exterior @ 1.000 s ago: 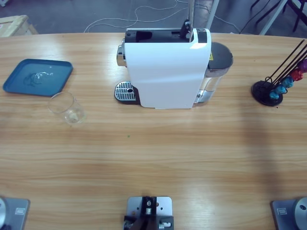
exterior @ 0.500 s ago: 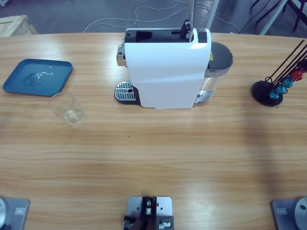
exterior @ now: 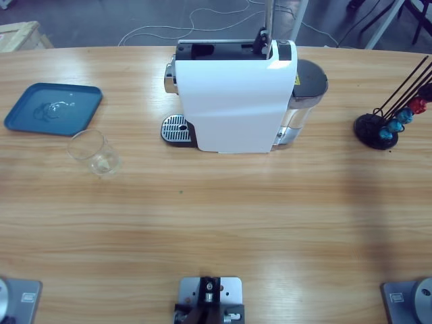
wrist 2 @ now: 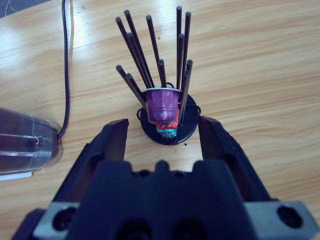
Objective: Pour coffee
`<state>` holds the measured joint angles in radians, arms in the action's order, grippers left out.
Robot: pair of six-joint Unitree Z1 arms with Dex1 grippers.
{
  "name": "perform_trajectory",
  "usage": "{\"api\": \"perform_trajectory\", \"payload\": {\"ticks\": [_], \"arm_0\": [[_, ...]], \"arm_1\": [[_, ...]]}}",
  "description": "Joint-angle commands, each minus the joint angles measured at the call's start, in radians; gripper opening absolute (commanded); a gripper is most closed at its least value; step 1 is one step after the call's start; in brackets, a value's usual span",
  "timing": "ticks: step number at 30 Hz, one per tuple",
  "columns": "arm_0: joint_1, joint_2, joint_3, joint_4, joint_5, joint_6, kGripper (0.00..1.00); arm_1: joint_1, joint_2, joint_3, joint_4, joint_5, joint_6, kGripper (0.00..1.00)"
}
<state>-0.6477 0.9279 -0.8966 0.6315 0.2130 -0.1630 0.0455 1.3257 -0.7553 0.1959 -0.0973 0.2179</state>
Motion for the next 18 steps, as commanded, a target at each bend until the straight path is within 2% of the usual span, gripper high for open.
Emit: {"api": "perform_trajectory", "payload": {"ticks": [1,4,5,8,9,13,14,15,16,18], "arm_0": [[-0.007,-0.011,0.041,-0.013,0.014,0.016,0.709],[-0.007,-0.011,0.041,-0.013,0.014,0.017,0.709],[-0.007,-0.011,0.041,-0.013,0.014,0.017,0.708],[-0.007,-0.012,0.041,-0.013,0.014,0.017,0.707],[-0.007,-0.013,0.041,-0.013,0.013,0.017,0.707],[-0.007,-0.015,0.04,-0.013,0.013,0.017,0.708],[-0.007,-0.016,0.041,-0.013,0.012,0.018,0.707],[-0.007,-0.017,0.041,-0.013,0.012,0.019,0.709],[-0.007,-0.017,0.04,-0.013,0.012,0.019,0.709],[-0.007,-0.017,0.041,-0.013,0.012,0.019,0.709]], "arm_1": [[-0.015,0.052,0.023,-0.018,-0.009,0.006,0.584],[-0.015,0.049,0.029,-0.018,-0.009,0.01,0.57],[-0.015,0.049,0.032,-0.019,-0.01,0.011,0.536],[-0.015,0.051,0.034,-0.02,-0.011,0.012,0.381],[-0.015,0.052,0.034,-0.021,-0.012,0.013,0.299],[-0.015,0.059,0.034,-0.028,-0.013,0.019,0.287],[-0.015,0.06,0.033,-0.03,-0.013,0.02,0.253],[-0.015,0.061,0.033,-0.034,-0.012,0.021,0.149],[-0.015,0.063,0.033,-0.036,-0.012,0.023,0.13],[-0.015,0.066,0.032,-0.037,-0.013,0.026,0.0]]}}
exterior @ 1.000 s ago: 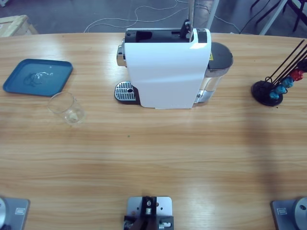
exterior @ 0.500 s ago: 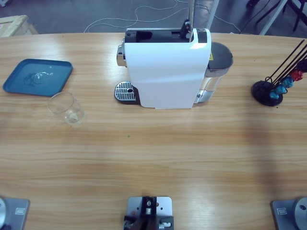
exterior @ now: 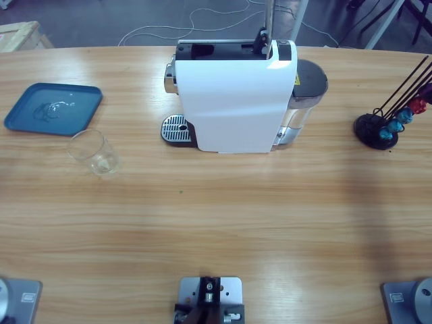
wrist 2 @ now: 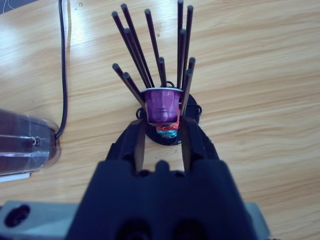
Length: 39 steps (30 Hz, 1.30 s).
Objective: Pour coffee
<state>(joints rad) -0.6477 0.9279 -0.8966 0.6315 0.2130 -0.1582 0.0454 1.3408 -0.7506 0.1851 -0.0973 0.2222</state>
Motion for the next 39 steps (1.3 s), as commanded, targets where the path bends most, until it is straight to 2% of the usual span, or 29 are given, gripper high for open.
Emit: {"api": "perform_trajectory", "payload": {"ticks": [1,12,18,32,36,39], "arm_0": [[-0.007,-0.017,0.041,-0.013,0.013,0.014,0.711],[-0.007,-0.021,0.041,-0.013,0.013,0.014,0.71],[-0.007,-0.018,0.042,-0.016,0.012,0.014,0.71],[-0.007,-0.025,0.047,-0.027,0.011,0.014,0.709],[-0.007,-0.024,0.048,-0.032,0.008,0.021,0.711],[-0.007,-0.024,0.046,-0.032,-0.011,0.039,0.792]], "arm_1": [[-0.015,0.051,0.028,-0.027,-0.013,0.023,0.0],[-0.015,0.067,0.037,-0.027,-0.03,0.029,0.0],[-0.015,0.006,0.024,-0.023,-0.033,0.019,0.0],[-0.01,-0.149,-0.278,0.249,-0.035,-0.035,0.0],[0.111,-0.176,-0.428,0.344,-0.01,-0.237,0.0],[0.319,-0.196,-0.53,0.509,0.051,-0.339,0.0]]}}
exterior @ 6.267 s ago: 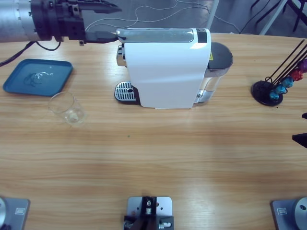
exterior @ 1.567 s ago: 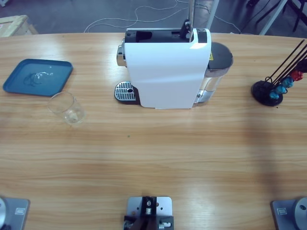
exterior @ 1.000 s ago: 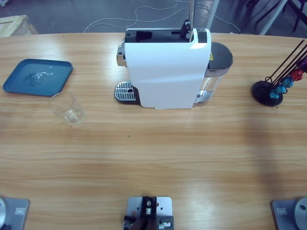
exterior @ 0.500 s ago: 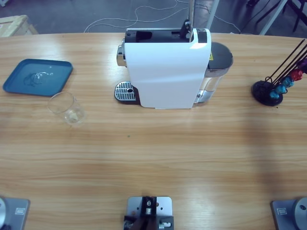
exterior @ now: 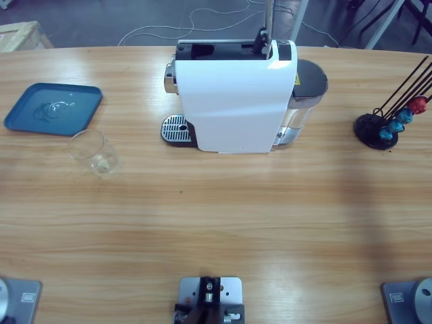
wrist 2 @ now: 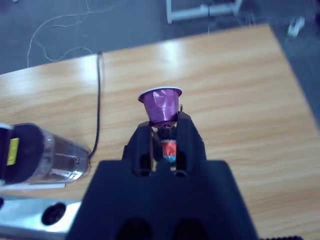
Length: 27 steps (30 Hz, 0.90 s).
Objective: Pour coffee
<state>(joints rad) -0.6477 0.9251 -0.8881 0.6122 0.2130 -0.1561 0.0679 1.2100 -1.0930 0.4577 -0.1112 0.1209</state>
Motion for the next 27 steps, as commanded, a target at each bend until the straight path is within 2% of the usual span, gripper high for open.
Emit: {"api": "perform_trajectory", "payload": {"ticks": [1,3,5,7,10,13,16,23,27], "arm_0": [[-0.007,-0.022,0.036,-0.012,-0.019,0.045,0.801],[-0.008,-0.023,0.035,-0.011,-0.027,0.049,0.826],[-0.014,-0.028,0.035,-0.009,-0.03,0.051,0.83],[-0.021,-0.033,0.035,-0.006,-0.031,0.052,0.83],[-0.021,-0.038,0.036,-0.006,-0.035,0.052,0.83],[-0.021,-0.037,0.037,-0.006,-0.038,0.052,0.83],[-0.021,-0.043,0.038,-0.005,-0.038,0.052,0.83],[-0.021,-0.046,0.04,-0.006,-0.038,0.053,0.83],[-0.021,-0.046,0.043,-0.006,-0.038,0.053,0.83]], "arm_1": [[0.366,-0.055,-0.226,0.309,0.104,-0.254,0.0],[0.504,-0.022,-0.283,0.427,0.168,-0.285,0.0],[0.627,0.017,-0.314,0.503,0.189,-0.31,0.0],[0.728,0.066,-0.353,0.539,0.194,-0.33,0.0],[0.812,0.157,-0.44,0.542,0.224,-0.38,0.0],[0.835,0.284,-0.559,0.532,0.302,-0.442,0.0],[0.836,0.411,-0.698,0.532,0.335,-0.467,0.0],[0.852,0.734,-1.027,0.626,0.346,-0.553,0.0],[0.852,0.817,-1.068,0.636,0.336,-0.577,0.0]]}}
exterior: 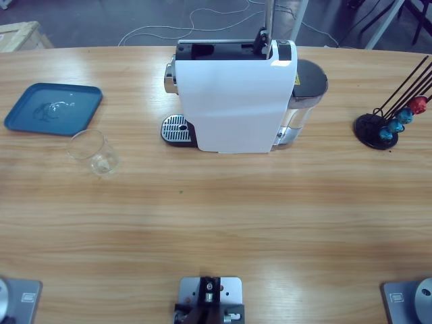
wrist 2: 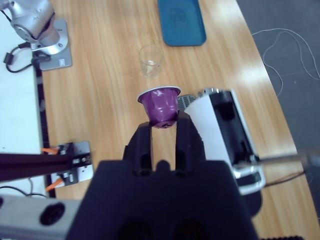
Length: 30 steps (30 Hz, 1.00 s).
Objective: Pour coffee
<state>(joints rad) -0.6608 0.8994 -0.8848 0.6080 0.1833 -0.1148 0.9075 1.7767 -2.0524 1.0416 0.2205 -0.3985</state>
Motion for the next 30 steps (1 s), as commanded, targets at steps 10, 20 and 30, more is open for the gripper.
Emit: {"api": "perform_trajectory", "payload": {"ticks": [10,20,30], "arm_0": [[-0.008,-0.017,0.043,-0.005,-0.013,0.012,0.83],[-0.008,-0.017,0.044,-0.007,-0.013,0.012,0.982],[-0.008,-0.017,0.045,-0.01,-0.013,0.014,0.982]], "arm_1": [[-0.084,0.329,-0.182,0.049,-0.021,-0.086,0.0],[-0.122,0.399,-0.244,0.073,-0.112,-0.102,0.0],[-0.139,0.406,-0.246,0.104,-0.175,-0.109,0.0]]}}
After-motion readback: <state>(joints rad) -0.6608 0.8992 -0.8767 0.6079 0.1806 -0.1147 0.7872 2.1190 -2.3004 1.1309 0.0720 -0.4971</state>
